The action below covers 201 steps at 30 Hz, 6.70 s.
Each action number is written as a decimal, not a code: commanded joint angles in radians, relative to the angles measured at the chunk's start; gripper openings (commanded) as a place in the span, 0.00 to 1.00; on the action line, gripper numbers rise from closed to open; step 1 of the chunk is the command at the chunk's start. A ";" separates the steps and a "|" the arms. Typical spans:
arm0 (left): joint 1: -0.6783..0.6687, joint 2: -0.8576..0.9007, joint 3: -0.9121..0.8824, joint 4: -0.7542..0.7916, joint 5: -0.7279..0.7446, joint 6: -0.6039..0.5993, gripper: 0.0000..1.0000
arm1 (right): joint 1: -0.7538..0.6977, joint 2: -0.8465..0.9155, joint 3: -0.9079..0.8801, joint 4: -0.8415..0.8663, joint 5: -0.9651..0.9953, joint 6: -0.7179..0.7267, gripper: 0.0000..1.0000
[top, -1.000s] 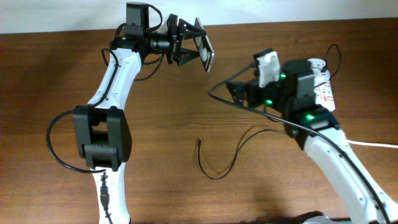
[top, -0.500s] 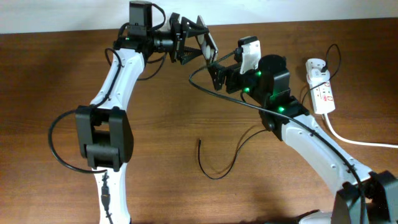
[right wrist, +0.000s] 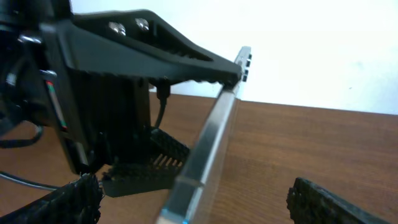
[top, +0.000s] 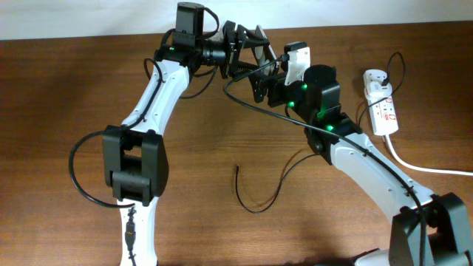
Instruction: Plug charger to phone and switch on socket
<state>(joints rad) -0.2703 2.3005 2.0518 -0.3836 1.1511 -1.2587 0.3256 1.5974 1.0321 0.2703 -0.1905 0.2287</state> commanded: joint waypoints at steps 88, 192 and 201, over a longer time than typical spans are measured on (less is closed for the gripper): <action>-0.003 -0.006 0.020 0.459 -0.115 -0.274 1.00 | -0.024 0.013 0.014 0.269 -0.085 1.395 0.04; 0.441 -0.006 0.018 0.443 0.420 0.132 0.00 | 0.442 0.309 0.288 -1.063 0.229 0.618 0.99; 0.441 -0.006 0.018 0.443 0.420 0.132 0.00 | 0.467 0.387 0.288 -1.048 0.232 0.618 0.99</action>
<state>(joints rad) 0.1715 2.3024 2.0590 0.0570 1.5570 -1.1431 0.7826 1.9614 1.2999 -0.7792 0.0227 0.8383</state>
